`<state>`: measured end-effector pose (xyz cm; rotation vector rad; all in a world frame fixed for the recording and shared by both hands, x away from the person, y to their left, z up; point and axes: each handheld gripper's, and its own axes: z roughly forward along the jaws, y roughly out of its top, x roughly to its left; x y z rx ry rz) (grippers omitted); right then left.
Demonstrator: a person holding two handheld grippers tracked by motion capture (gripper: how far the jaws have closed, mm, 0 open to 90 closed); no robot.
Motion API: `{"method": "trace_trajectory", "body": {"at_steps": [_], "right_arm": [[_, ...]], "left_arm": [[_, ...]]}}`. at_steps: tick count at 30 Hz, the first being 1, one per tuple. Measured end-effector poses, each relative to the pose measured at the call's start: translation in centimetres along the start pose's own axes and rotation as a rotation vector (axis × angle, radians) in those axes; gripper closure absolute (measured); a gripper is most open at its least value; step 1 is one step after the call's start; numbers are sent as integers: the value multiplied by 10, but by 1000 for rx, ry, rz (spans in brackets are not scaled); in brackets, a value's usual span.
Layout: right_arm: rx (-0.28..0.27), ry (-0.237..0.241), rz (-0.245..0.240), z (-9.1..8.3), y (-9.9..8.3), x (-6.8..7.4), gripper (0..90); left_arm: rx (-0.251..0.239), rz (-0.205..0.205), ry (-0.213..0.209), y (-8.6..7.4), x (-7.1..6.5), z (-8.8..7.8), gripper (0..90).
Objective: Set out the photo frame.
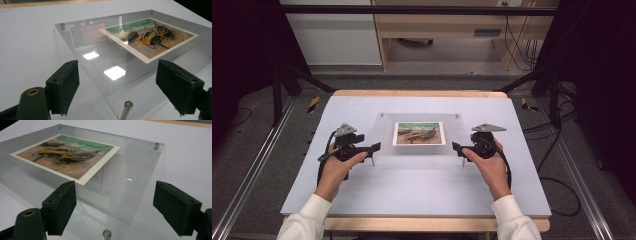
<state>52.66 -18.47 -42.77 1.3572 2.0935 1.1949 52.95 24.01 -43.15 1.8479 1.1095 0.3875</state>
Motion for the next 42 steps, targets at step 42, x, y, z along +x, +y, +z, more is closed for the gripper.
{"method": "trace_trajectory", "body": {"at_steps": [42], "right_arm": [[61, 184, 285, 22, -18, -17, 195]], "left_arm": [[41, -280, -148, -18, 10, 25, 242]]}}
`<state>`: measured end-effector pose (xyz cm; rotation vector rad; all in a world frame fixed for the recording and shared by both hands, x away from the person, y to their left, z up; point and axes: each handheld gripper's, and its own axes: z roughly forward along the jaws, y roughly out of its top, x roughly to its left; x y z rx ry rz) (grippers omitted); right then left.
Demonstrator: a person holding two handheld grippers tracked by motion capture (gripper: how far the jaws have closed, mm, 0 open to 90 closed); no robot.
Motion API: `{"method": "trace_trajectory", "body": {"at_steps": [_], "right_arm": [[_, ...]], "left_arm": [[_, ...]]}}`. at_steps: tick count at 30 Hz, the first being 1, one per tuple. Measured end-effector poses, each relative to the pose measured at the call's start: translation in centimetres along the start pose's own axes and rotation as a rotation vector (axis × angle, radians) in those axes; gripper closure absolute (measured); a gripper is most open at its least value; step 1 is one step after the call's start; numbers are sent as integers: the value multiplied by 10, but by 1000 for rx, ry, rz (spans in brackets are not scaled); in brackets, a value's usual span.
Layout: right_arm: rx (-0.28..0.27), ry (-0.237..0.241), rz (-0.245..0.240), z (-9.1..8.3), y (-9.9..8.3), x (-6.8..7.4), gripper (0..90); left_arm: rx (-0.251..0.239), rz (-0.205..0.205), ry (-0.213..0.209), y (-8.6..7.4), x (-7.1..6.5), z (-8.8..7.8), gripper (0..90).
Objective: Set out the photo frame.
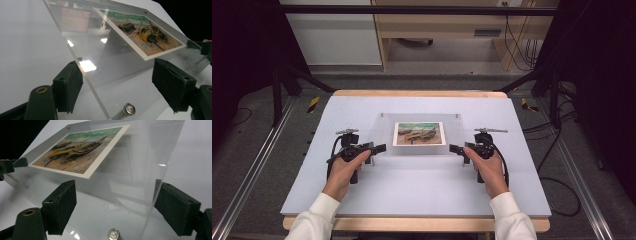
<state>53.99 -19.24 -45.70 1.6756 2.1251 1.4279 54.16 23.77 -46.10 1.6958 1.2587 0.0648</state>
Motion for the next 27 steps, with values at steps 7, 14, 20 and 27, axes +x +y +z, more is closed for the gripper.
{"method": "trace_trajectory", "body": {"at_steps": [7, 14, 20, 27], "right_arm": [[-19, 6, -11, -4, -5, 0, 208], [-25, -7, -59, -10, -7, 5, 212], [-41, -25, -118, -18, -13, 11, 233], [-51, -63, -149, -26, -18, 19, 279]], "left_arm": [[-21, 3, -1, -4, -2, -3, 268], [-42, 41, 13, -9, -7, -9, 291], [-50, 79, 37, -15, -16, -19, 334], [-57, 108, 65, -21, -24, -26, 362]]}}
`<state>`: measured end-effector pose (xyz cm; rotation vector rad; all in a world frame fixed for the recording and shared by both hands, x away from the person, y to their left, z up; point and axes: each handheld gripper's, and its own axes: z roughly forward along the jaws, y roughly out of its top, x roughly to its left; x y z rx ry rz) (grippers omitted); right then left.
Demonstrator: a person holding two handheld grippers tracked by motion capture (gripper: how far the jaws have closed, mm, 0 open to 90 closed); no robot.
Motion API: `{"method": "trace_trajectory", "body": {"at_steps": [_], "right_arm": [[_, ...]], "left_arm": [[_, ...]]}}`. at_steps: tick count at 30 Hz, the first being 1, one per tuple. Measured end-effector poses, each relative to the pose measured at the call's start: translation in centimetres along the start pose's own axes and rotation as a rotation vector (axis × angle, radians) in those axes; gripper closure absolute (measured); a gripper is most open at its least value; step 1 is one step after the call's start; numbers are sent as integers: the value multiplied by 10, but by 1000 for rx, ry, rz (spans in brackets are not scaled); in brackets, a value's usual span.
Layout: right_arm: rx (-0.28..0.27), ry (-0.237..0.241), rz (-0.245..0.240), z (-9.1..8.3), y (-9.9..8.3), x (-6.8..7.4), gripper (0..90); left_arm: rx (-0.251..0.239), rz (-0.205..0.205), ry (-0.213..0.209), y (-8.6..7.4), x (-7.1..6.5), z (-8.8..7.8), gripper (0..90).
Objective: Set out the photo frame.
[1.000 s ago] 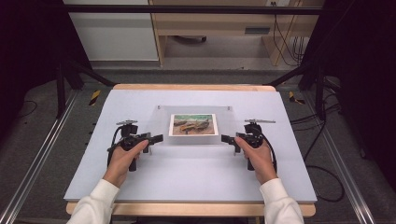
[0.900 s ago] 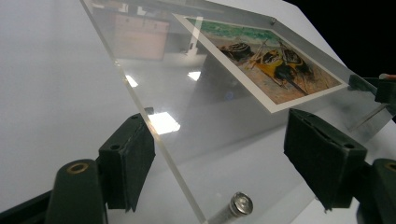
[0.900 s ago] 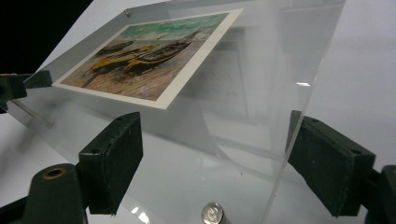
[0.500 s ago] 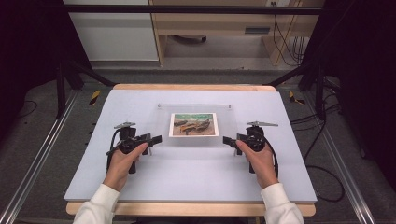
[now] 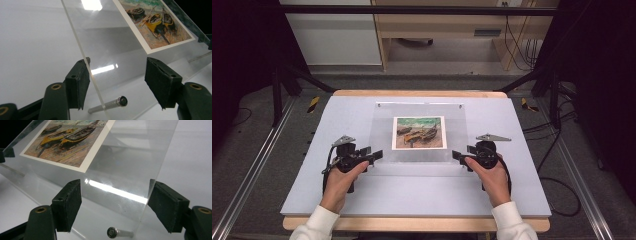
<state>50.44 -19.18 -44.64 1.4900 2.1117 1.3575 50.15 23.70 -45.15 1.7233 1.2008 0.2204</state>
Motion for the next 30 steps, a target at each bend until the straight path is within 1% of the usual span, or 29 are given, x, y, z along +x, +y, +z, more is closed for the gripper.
{"method": "trace_trajectory", "body": {"at_steps": [2, 5, 9, 11, 13, 17, 25, 30], "right_arm": [[-4, -6, -16, -1, -1, 2, 283], [-11, -15, -28, -4, -3, 4, 299], [-17, -24, -35, -8, -6, 6, 324], [-20, -28, -49, -10, -7, 7, 336], [-21, -29, -48, -12, -9, 8, 352], [-23, -36, -67, -15, -11, 9, 374], [-28, -47, -91, -20, -15, 12, 407], [-29, -53, -95, -22, -16, 13, 428]], "left_arm": [[-3, 1, 0, -1, -1, -2, 371], [0, 17, 5, -2, -2, -4, 380], [0, 36, 18, -4, -6, -7, 383], [1, 44, 21, -5, -6, -8, 393], [1, 47, 22, -6, -7, -10, 404], [3, 65, 38, -8, -11, -12, 411], [4, 80, 46, -11, -14, -16, 435], [7, 88, 48, -13, -15, -18, 445]]}}
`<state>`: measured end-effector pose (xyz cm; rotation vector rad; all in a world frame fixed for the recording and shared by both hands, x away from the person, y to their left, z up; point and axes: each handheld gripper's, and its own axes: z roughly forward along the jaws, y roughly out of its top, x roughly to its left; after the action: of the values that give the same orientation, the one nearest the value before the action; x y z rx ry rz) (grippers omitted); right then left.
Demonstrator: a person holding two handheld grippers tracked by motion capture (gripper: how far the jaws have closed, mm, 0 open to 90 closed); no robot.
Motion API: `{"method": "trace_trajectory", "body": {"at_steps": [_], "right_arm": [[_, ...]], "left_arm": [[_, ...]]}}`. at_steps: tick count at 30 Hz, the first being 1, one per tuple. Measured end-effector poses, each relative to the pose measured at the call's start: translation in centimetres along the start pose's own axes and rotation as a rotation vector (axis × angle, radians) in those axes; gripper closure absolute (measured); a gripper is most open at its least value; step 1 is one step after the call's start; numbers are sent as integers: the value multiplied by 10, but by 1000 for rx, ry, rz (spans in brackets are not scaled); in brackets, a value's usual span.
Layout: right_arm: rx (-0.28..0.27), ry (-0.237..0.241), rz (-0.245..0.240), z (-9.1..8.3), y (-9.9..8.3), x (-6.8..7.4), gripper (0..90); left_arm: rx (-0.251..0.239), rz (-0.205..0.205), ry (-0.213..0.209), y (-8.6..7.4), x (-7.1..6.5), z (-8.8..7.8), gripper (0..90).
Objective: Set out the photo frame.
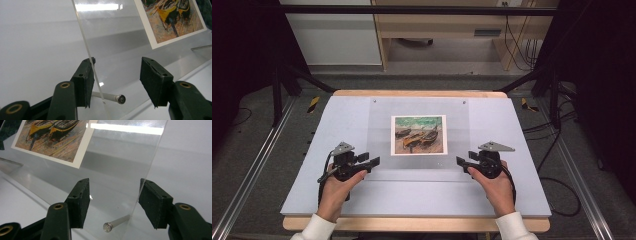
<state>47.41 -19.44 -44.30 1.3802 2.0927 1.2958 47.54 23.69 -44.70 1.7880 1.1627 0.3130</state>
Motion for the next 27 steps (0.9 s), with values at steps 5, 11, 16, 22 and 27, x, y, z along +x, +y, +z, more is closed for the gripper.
{"method": "trace_trajectory", "body": {"at_steps": [5, 11, 16, 22, 27], "right_arm": [[1, -7, -12, -2, -2, 2, 438], [3, -12, -26, -5, -4, 3, 458], [8, -17, -33, -8, -6, 5, 477], [13, -29, -53, -10, -8, 7, 492], [18, -36, -62, -13, -10, 9, 508]], "left_arm": [[2, 6, 5, -1, -1, -2, 457], [2, 3, 2, -3, -2, -5, 483], [5, 14, 4, -5, -3, -7, 498], [9, 22, 9, -7, -4, -9, 516], [15, 28, 9, -8, -5, -11, 532]]}}
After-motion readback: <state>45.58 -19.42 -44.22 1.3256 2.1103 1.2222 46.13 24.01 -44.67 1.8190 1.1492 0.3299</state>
